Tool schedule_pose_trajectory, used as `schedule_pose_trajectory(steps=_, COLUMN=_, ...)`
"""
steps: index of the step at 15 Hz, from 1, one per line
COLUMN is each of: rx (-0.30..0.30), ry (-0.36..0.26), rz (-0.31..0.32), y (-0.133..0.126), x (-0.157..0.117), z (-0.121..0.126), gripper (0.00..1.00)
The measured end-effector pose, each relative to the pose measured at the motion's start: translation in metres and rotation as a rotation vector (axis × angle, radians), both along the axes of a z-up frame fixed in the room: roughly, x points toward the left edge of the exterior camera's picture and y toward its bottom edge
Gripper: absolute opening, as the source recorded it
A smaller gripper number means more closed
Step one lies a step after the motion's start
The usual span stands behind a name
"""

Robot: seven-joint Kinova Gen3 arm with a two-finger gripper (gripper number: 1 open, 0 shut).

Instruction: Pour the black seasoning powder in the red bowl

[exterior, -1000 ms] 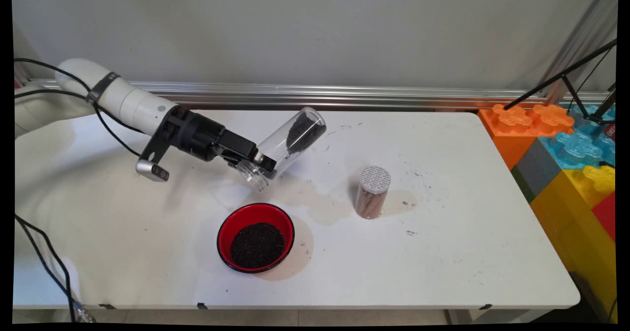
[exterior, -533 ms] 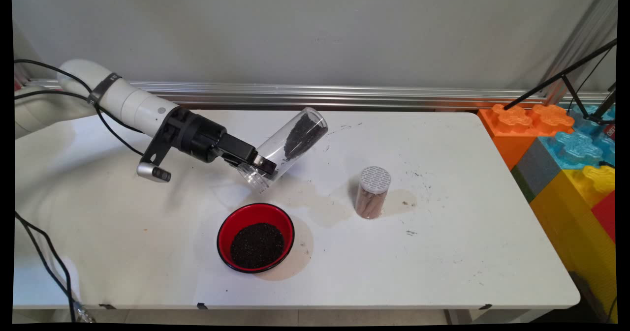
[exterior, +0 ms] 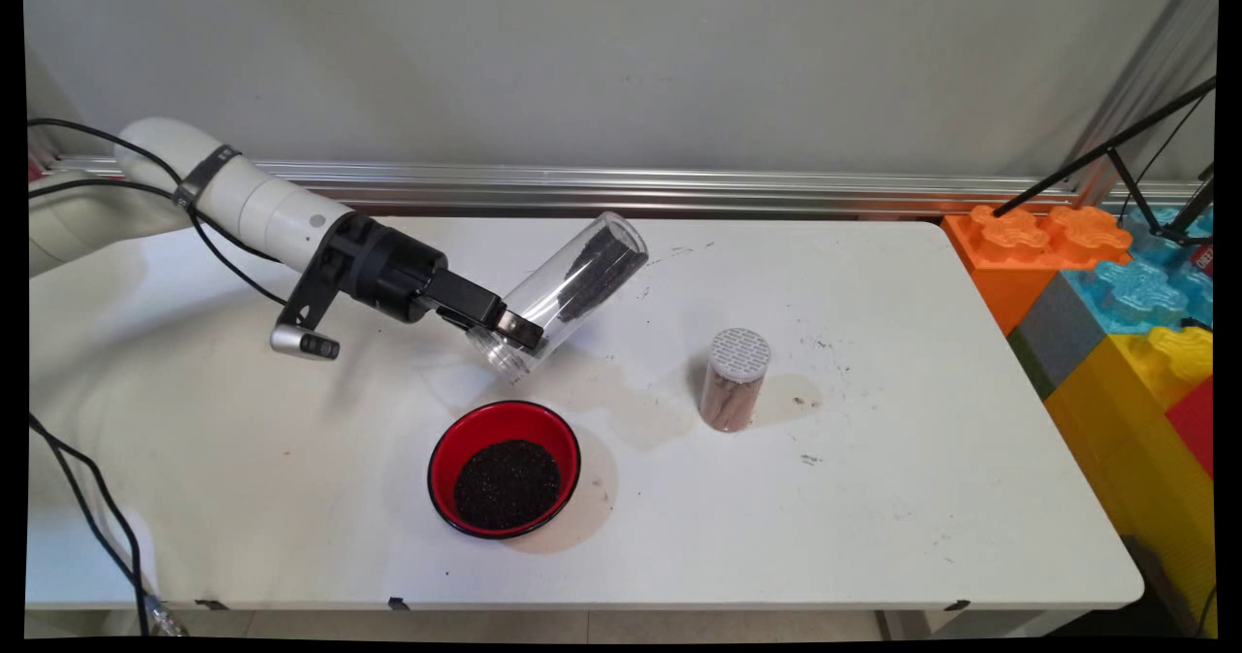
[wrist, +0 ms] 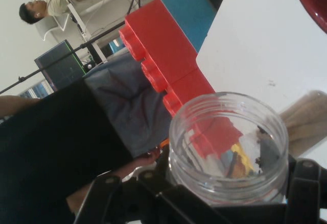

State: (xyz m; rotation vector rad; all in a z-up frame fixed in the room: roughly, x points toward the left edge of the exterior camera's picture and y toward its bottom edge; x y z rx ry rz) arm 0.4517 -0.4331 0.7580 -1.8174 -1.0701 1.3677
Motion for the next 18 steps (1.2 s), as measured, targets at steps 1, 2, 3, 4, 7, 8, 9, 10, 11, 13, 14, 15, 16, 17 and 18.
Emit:
schedule_pose_trajectory(steps=1, rx=-0.005, ry=0.0, rz=-0.003, y=0.0002, x=0.0, z=0.0, gripper=0.0)
schedule_pose_trajectory(steps=2, rx=-0.011, ry=0.001, rz=-0.006, y=0.0003, x=-0.0001, z=0.0, gripper=0.0)
schedule_pose_trajectory(steps=3, rx=-0.017, ry=0.002, rz=-0.009, y=0.0004, x=-0.0003, z=0.0, gripper=0.0)
schedule_pose_trajectory(steps=4, rx=-0.022, ry=0.002, rz=-0.011, y=0.0005, x=-0.0005, z=0.0001, gripper=0.0)
schedule_pose_trajectory(steps=7, rx=-0.036, ry=0.004, rz=-0.018, y=0.0009, x=-0.0011, z=0.0003, gripper=0.0)
schedule_pose_trajectory(steps=8, rx=-0.041, ry=0.005, rz=-0.021, y=0.0011, x=-0.0014, z=0.0004, gripper=0.0)
schedule_pose_trajectory(steps=9, rx=-0.045, ry=0.005, rz=-0.022, y=0.0012, x=-0.0015, z=0.0004, gripper=0.0)
schedule_pose_trajectory(steps=10, rx=-0.051, ry=0.006, rz=-0.025, y=0.0013, x=-0.0018, z=0.0004, gripper=0.0)
schedule_pose_trajectory(steps=11, rx=-0.056, ry=0.006, rz=-0.027, y=0.0016, x=-0.0019, z=0.0003, gripper=0.0)
schedule_pose_trajectory(steps=13, rx=-0.065, ry=0.007, rz=-0.032, y=0.0022, x=-0.0021, z=0.0002, gripper=0.0)
schedule_pose_trajectory(steps=14, rx=-0.07, ry=0.008, rz=-0.035, y=0.0026, x=-0.0021, z=0.0002, gripper=0.0)
schedule_pose_trajectory(steps=15, rx=-0.074, ry=0.009, rz=-0.037, y=0.0029, x=-0.0022, z=0.0001, gripper=0.0)
schedule_pose_trajectory(steps=16, rx=-0.077, ry=0.009, rz=-0.038, y=0.0031, x=-0.0023, z=0.0001, gripper=0.0)
schedule_pose_trajectory(steps=17, rx=-0.081, ry=0.01, rz=-0.04, y=0.0035, x=-0.0022, z=0.0001, gripper=0.0)
schedule_pose_trajectory(steps=18, rx=-0.087, ry=0.01, rz=-0.043, y=0.0037, x=-0.0024, z=0.0001, gripper=0.0)
